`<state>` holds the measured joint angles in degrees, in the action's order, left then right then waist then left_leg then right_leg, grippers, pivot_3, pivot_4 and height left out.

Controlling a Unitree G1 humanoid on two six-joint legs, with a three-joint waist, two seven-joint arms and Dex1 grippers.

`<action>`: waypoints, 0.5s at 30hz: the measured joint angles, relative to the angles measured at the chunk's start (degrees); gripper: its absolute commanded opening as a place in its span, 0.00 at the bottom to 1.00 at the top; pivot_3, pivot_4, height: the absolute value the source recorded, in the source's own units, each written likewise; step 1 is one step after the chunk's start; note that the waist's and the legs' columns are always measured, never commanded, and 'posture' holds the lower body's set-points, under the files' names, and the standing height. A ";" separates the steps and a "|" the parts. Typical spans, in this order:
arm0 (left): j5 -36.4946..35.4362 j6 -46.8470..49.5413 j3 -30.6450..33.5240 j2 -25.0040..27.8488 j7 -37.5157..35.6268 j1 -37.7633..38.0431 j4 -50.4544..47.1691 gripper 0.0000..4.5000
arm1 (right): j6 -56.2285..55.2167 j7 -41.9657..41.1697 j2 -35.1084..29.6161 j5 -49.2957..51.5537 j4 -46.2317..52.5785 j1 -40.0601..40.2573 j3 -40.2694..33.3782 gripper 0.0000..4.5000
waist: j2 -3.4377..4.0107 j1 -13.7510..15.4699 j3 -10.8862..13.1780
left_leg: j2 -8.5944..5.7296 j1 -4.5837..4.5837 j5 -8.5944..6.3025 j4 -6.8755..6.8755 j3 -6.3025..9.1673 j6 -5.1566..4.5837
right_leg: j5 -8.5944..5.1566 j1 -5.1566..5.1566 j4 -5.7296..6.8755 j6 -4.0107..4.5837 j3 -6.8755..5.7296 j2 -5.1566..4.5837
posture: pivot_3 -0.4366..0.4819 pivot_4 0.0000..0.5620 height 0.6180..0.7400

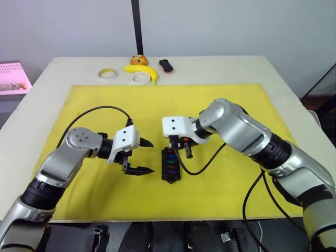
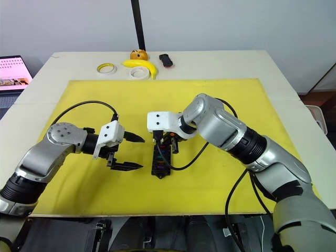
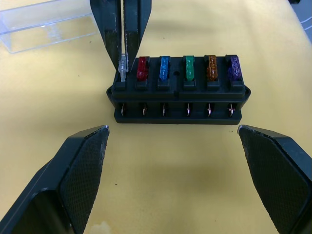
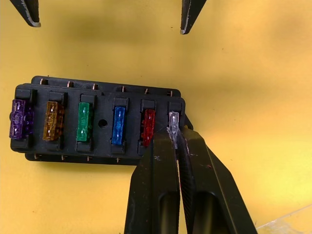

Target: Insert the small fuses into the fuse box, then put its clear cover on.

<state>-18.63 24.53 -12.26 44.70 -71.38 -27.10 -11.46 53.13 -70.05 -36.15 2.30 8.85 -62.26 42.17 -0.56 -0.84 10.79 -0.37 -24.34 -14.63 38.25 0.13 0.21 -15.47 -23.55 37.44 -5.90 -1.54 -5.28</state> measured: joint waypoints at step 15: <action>0.67 -0.02 -0.03 0.00 -0.88 -0.13 0.03 0.99 | -0.07 0.04 -0.04 -0.41 1.14 0.10 -0.12 0.00 | 0.00 -0.01 0.00 | 0.00 0.00 0.00 0.00 0.00 0.00 | 0.00 0.00 0.00 0.00 0.00 0.00 | 0.48 0.27 1.00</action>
<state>-17.96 24.51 -12.29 44.70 -72.26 -27.23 -11.43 53.06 -70.01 -36.18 1.89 9.99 -62.16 42.06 -0.56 -0.85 10.79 -0.37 -24.34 -14.63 38.25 0.13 0.21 -15.47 -23.55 37.45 -5.89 -1.54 -5.28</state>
